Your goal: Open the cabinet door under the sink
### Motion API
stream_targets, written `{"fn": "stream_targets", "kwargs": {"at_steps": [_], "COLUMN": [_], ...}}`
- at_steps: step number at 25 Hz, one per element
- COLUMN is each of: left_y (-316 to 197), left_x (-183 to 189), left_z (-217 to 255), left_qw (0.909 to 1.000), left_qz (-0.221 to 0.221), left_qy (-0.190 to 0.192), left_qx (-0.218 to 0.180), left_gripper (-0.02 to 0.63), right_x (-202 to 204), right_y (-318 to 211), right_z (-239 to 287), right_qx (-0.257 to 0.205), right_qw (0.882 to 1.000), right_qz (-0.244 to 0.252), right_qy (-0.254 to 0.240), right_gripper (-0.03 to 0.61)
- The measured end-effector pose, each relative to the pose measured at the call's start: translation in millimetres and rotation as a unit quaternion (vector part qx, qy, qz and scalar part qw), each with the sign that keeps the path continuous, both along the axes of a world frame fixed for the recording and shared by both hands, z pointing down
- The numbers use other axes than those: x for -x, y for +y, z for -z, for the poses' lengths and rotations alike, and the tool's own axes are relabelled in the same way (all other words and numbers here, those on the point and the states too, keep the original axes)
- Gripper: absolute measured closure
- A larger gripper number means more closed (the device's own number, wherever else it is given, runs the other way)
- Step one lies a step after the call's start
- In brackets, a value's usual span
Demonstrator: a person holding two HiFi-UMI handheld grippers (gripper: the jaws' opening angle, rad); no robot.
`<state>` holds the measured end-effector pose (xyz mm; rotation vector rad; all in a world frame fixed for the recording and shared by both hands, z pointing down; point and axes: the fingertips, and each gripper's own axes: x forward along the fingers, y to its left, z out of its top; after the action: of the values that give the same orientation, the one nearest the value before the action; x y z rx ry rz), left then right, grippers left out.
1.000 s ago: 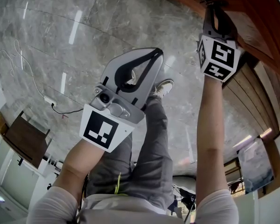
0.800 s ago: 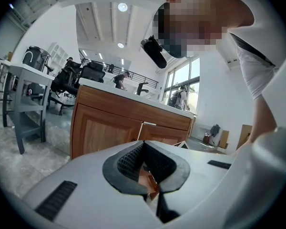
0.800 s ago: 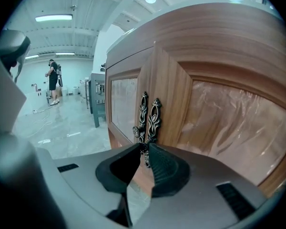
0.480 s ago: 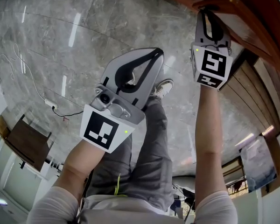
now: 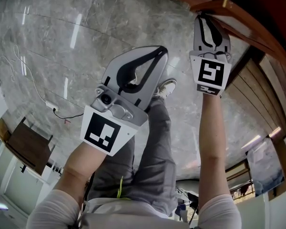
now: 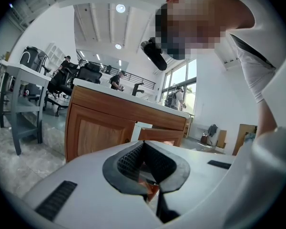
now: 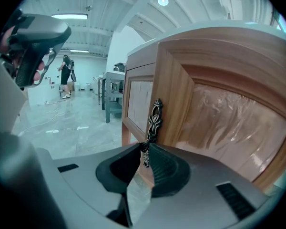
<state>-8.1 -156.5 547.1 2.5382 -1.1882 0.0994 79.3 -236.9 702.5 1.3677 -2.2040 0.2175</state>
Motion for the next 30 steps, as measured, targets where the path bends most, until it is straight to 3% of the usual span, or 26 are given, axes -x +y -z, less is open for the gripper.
{"fn": "stream_targets", "kwargs": {"at_steps": [30], "left_y": [75], "left_x": [-46], "left_z": [-10], "left_qw": [0.9999], "left_qz": [-0.003], "left_qy": [-0.011], "left_qx": [-0.013], "left_gripper": [0.595], "right_x": [-17], "right_y": [116], "right_z": [0], "right_qx": [-0.014], "right_qw": [0.989], "right_qz": [0.150], "right_qy": [0.017], "right_gripper": [0.505]}}
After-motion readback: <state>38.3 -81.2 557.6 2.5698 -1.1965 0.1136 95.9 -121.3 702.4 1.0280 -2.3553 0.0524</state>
